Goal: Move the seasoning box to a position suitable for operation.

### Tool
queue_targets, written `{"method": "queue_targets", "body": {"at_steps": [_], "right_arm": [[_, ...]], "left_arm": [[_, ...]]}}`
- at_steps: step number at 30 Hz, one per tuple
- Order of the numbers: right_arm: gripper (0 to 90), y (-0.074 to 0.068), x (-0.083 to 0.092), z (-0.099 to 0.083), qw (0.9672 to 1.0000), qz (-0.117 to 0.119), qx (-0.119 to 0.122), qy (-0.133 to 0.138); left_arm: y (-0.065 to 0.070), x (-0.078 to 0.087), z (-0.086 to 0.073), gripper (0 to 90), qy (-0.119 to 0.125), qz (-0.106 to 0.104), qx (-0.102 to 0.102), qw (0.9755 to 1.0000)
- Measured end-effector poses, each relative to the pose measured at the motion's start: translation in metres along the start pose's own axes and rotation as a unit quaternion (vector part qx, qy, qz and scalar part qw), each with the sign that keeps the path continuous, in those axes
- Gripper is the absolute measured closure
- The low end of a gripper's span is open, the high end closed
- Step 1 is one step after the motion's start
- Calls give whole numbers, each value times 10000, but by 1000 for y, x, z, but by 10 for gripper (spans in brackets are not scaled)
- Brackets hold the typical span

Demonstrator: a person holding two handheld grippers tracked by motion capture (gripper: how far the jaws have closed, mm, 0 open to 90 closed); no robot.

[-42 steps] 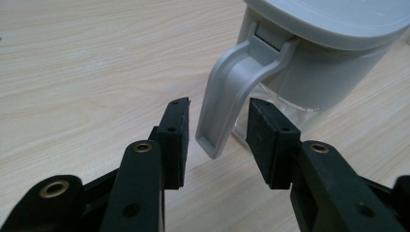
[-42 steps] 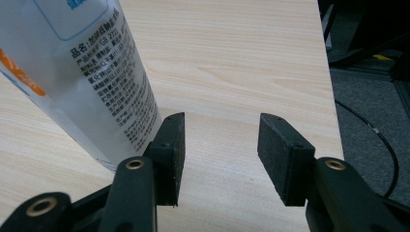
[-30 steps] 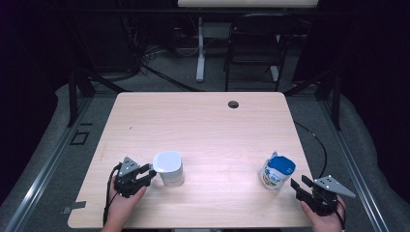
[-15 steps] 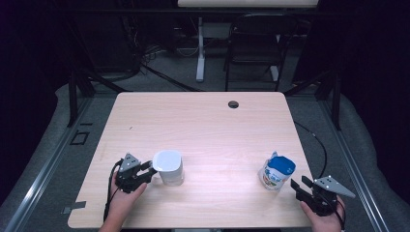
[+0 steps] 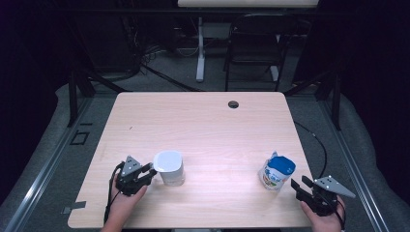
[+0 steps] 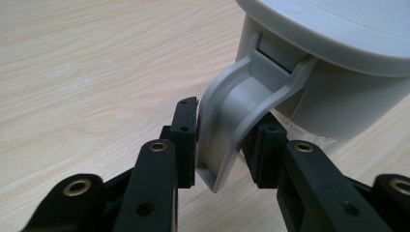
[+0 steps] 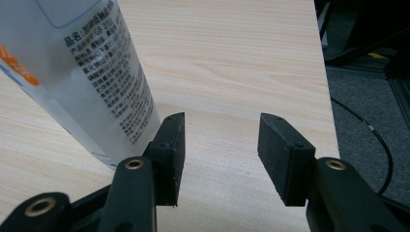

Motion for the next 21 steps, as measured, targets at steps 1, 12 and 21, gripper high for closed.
{"method": "queue_targets", "body": {"at_steps": [1, 12, 21], "right_arm": [[529, 0, 0, 0, 10000, 0, 0, 0], [567, -9, 11, 2, 9998, 58, 160, 37], [598, -21, 17, 3, 9992, 32, 393, 18]], "left_arm": [[0, 0, 0, 689, 0, 0, 0, 10000], [8, 2, -1, 688, -79, 45, 41, 10000], [15, 0, 3, 692, -106, 50, -33, 9999]]}}
Point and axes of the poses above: each handheld gripper's, and its own axes: x roughly backward along the jaws, z roughly out of its top, y roughly to its right, the point moved 1 cm from there along -x, roughly forward along the jaws, and after that the axes turned 14 degrees about -y, right-handed, at the moved point
